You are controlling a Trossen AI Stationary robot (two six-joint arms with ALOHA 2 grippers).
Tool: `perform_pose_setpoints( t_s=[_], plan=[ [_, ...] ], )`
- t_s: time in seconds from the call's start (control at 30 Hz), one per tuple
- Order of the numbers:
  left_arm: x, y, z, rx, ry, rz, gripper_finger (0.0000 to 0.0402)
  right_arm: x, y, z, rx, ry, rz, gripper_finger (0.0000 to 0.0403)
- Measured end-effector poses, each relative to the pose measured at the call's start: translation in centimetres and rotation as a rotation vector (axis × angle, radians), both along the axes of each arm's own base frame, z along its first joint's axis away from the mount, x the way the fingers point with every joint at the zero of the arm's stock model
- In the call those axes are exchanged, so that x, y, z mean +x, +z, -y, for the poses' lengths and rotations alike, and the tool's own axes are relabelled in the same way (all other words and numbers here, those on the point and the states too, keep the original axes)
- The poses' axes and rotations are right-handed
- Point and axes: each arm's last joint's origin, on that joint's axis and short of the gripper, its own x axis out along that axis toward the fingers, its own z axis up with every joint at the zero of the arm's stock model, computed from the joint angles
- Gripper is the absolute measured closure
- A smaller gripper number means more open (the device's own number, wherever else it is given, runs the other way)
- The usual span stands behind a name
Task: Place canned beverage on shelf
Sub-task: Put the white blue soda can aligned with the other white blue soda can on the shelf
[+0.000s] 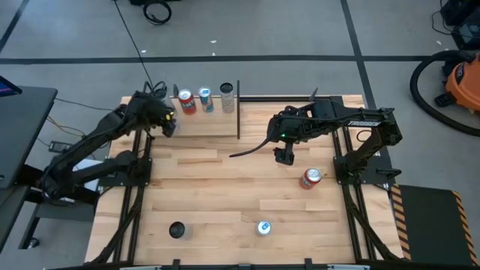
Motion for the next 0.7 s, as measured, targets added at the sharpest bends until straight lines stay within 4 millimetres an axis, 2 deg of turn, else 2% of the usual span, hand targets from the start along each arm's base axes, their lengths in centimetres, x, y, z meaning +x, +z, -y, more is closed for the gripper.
perform_pose_setpoints(
  t_s=[0.37,0.7],
  plan=[
    [-2.3,0.1,-1.6,-0.046,0.025,0.076,0.0140,-0.1,0.0,-0.4,0.007,0.008,-0.002,0.0011],
    [-3.1,0.0,-2.0,-0.065,0.023,0.110,0.0140,-0.2,0.0,-1.7,0.015,0.036,0.000,0.0011]
  ],
)
